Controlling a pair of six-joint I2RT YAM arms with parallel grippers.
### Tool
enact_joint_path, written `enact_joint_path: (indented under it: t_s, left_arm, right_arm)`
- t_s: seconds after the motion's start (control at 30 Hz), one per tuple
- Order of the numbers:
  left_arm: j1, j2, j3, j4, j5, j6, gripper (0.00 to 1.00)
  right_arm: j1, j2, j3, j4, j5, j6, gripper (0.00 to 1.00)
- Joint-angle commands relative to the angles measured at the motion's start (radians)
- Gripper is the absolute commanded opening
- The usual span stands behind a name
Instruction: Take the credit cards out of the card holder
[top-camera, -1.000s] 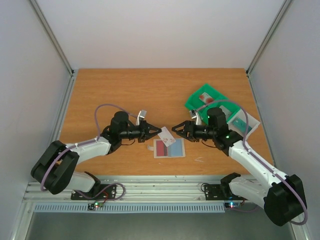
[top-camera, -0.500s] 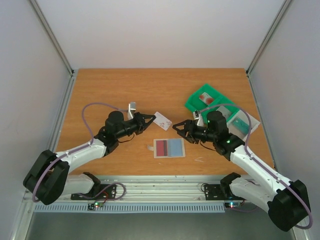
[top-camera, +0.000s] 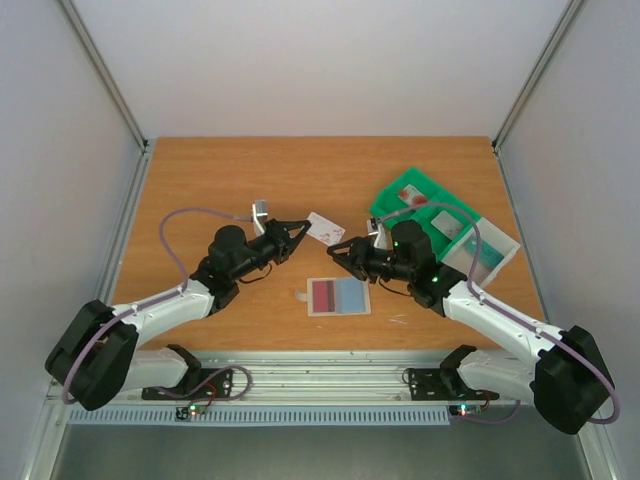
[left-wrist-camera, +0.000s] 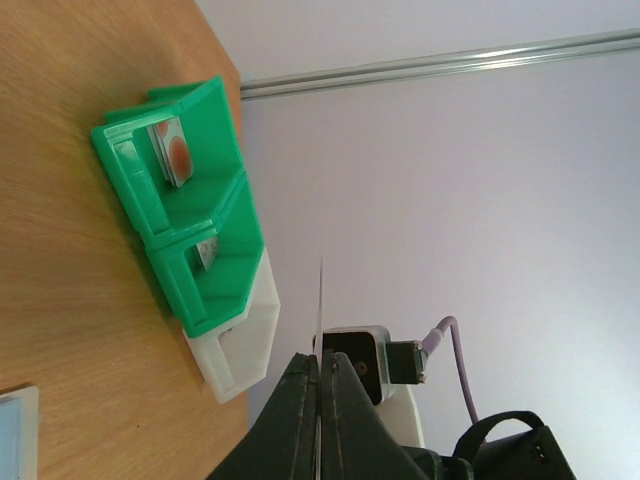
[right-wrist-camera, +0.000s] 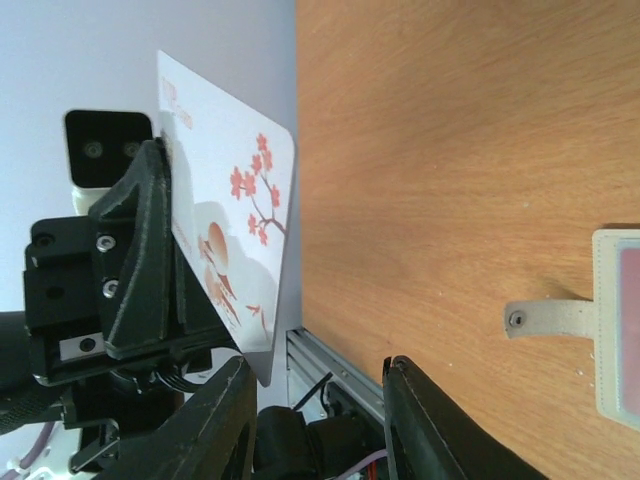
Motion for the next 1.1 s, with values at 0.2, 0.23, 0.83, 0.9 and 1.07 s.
enact_joint_path:
  t_s: [0.2,0.23,0.83,0.9,1.07]
  left_arm:
    - [-0.018,0.024,-0.031,0.155,-0.03,-0.053,0.0]
    - [-0.02,0.027,-0.031,0.157,-0.03,-0.055,0.0]
    - [-0.024,0.037,-0.068,0.21,-0.039,-0.064,0.0]
    - [-0.025,0.036,-0.07,0.213,-0.039,-0.067,0.01]
    - [-0.025,0.033,-0.073,0.207,-0.039,-0.068,0.01]
  right_arm:
    - [0.021,-0.005,0.028,0.068,0.081,0.002,0.34]
    - [0.021,-0.006,0.028,0.069,0.084,0.002,0.33]
    - [0.021,-0.047,0.017,0.103,0.096,0.037,0.33]
    - [0.02,-0.042,0.019,0.106,0.094,0.041,0.26]
    - [0.022,-0.043,0.016,0.115,0.093,0.049,0.12]
